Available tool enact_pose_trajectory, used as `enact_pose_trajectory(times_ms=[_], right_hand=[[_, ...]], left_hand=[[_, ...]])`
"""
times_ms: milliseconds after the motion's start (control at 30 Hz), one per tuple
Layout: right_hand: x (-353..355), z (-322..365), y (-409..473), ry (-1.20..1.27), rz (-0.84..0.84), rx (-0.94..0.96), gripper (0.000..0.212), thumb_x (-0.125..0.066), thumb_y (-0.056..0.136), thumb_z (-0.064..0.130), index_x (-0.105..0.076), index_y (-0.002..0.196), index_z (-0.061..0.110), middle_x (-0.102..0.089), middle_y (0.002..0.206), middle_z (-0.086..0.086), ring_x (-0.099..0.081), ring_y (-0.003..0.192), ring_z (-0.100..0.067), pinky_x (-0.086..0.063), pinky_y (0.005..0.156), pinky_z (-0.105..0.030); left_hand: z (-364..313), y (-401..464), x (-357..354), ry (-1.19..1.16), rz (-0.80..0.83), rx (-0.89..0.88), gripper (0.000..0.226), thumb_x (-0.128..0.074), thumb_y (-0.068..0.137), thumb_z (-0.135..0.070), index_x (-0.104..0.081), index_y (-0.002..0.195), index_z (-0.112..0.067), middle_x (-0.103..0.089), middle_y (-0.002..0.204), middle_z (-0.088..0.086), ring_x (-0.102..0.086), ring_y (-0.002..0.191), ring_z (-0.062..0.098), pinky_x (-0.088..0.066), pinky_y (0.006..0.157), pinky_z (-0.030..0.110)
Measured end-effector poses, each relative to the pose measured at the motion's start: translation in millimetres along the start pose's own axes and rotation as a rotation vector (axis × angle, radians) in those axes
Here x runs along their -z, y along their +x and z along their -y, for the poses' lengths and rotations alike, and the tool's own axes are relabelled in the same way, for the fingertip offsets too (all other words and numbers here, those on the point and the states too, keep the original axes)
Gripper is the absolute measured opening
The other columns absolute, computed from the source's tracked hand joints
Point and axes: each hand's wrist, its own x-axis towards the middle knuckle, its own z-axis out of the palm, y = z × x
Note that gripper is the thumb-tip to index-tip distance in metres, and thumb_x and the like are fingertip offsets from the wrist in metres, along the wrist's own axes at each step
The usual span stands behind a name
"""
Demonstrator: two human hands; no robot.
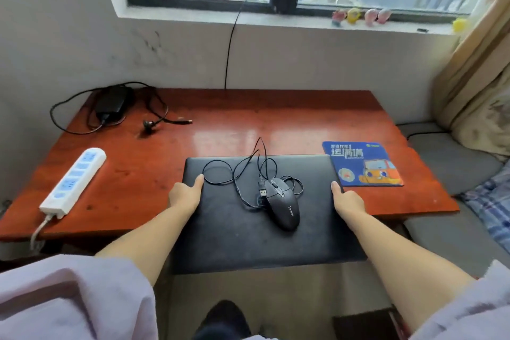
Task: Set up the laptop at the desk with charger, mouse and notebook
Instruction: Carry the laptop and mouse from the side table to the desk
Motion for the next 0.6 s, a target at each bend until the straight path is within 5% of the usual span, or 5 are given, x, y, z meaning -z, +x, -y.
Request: enact_pose_trajectory(times_ms=[367,600], right_hand=[[-17,119,179,-0.055,0.029,-0.032,0.068,-0.028,0.097,0.048,-0.050,0.118,-0.012,-0.055,0.124,-0.029,-0.053,0.112,-0.040,-0.038,0.077,-0.038],[-21,156,248,-0.105,0.065,-0.055,0.068,-0.028,0.097,0.046,-0.054,0.112,-0.015,-0.057,0.120,-0.033,-0.053,0.113,-0.042,-0.041,0.089,-0.040]], left_hand=[[-120,162,-47,0.046,0.003,0.055,0.072,-0.045,0.089,-0.057,-0.054,0.115,0.010,-0.061,0.120,0.026,-0.056,0.112,0.041,-0.045,0.088,0.039],[-169,223,-71,0.086,-0.002,0.108,0.074,-0.047,0.087,-0.059,-0.050,0.119,0.007,-0.057,0.125,0.026,-0.054,0.115,0.042,-0.044,0.091,0.041]])
